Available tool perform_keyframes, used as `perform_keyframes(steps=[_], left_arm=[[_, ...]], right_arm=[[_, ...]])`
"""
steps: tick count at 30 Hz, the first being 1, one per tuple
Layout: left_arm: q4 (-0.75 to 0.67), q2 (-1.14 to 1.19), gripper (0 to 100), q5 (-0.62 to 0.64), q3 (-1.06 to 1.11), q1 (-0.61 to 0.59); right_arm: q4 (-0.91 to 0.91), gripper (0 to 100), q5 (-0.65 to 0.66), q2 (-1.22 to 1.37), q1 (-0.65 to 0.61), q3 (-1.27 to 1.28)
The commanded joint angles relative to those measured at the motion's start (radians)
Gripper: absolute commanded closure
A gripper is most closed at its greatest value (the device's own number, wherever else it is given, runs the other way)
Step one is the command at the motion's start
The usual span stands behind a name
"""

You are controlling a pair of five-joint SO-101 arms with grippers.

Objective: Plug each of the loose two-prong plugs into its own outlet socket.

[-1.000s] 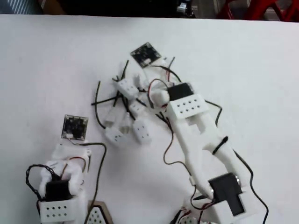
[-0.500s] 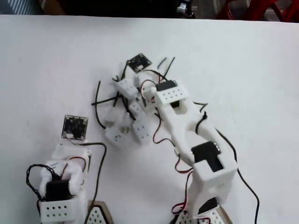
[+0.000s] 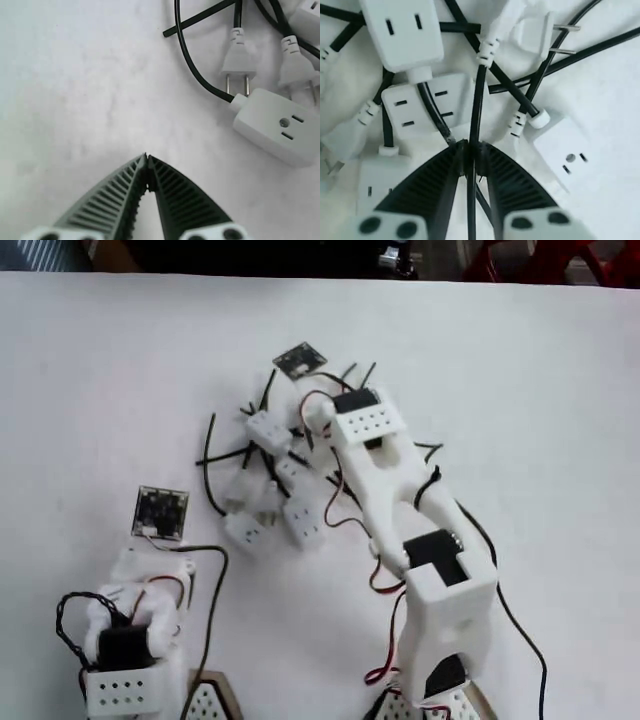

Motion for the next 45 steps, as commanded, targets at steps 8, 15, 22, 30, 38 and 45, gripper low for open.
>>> perform_keyframes(steps=[8,15,22,30,38,45], left_arm=[[-0.015,-0.004,98,-0.009,-0.003,0.002],[-0.015,-0.004,98,-0.009,-0.003,0.002],[-0.015,-0.004,98,-0.009,-0.003,0.002],[-0.015,-0.004,98,-0.009,-0.003,0.002],[-0.015,-0.004,98,-0.009,-0.003,0.002],[-0.015,-0.004,98,-0.009,-0.003,0.002]], right_arm=[[0.311,97.9,0.084,-0.079,0.022,-0.184],[0.435,97.9,0.086,-0.283,0.079,-0.181],[0.549,97.9,0.078,-0.476,0.185,-0.170],[0.549,97.9,0.078,-0.668,0.323,0.017],[0.544,93.8,0.057,-0.642,0.349,0.106],[0.521,80.3,-0.086,-0.473,0.186,-0.066]])
